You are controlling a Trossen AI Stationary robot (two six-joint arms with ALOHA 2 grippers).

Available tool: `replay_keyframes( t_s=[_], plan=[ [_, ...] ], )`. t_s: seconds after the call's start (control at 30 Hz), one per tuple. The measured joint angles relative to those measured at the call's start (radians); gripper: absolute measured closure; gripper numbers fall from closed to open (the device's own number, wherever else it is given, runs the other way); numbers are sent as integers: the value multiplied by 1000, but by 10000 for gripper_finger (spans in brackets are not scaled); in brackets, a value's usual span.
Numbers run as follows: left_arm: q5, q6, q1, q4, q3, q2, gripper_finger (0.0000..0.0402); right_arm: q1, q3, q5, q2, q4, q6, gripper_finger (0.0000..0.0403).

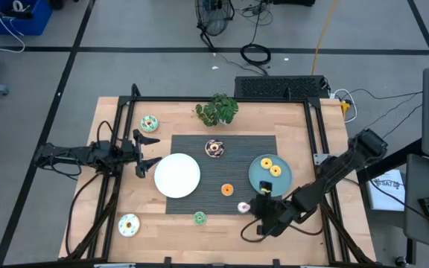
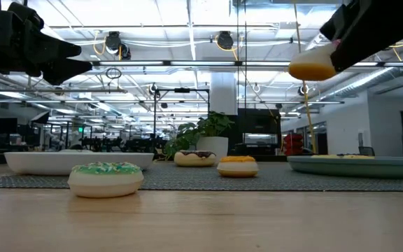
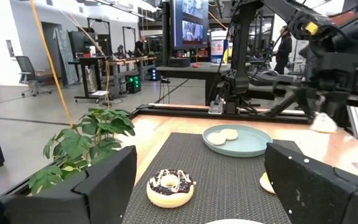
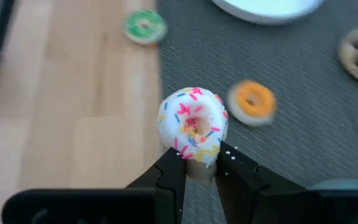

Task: Pick & Place donuts
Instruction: Put the right small white doughnut on top of the blue plate

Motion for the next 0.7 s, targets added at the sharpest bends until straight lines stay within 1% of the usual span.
replay_keyframes(
  t_s=[0.07,0.27,0.5,0.6,0.7],
  plan=[
    [0,0,0,0,0,0,52,0,0,19,-17,-46,28,335],
    [0,0,0,0,0,0,52,-1,0,20,-24,-140,48,341],
    [0,0,0,0,0,0,52,-8,-71,42,-24,-138,79,342],
    [0,0,0,0,0,0,52,-9,-109,39,-27,-168,144,342],
    [0,0,0,0,0,0,52,-9,-125,38,-38,-258,250,342]
  ],
)
